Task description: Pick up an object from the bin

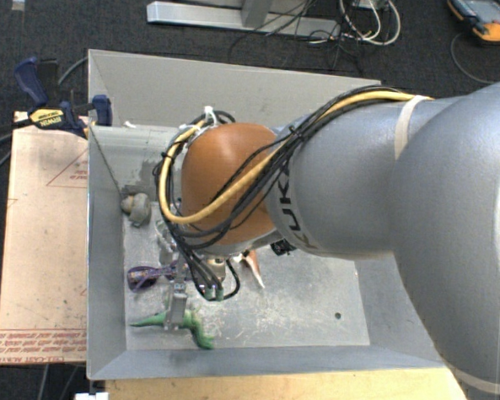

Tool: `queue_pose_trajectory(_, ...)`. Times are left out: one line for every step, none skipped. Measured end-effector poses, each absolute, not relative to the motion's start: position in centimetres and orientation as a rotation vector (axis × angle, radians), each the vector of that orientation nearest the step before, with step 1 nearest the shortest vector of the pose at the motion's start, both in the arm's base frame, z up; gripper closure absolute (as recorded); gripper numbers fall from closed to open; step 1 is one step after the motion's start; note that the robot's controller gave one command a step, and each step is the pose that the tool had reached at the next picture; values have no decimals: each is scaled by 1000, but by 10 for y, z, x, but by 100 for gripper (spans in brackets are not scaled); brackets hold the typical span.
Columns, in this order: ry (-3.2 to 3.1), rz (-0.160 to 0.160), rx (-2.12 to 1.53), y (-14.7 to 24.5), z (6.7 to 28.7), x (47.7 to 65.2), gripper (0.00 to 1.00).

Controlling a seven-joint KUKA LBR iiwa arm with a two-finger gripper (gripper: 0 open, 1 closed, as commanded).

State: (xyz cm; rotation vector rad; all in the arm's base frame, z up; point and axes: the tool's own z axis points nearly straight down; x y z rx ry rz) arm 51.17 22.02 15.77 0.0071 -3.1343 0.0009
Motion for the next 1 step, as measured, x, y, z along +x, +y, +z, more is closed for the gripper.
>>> queue_pose_trajectory(-3141, -2, 0, 219, 162, 514, 0)
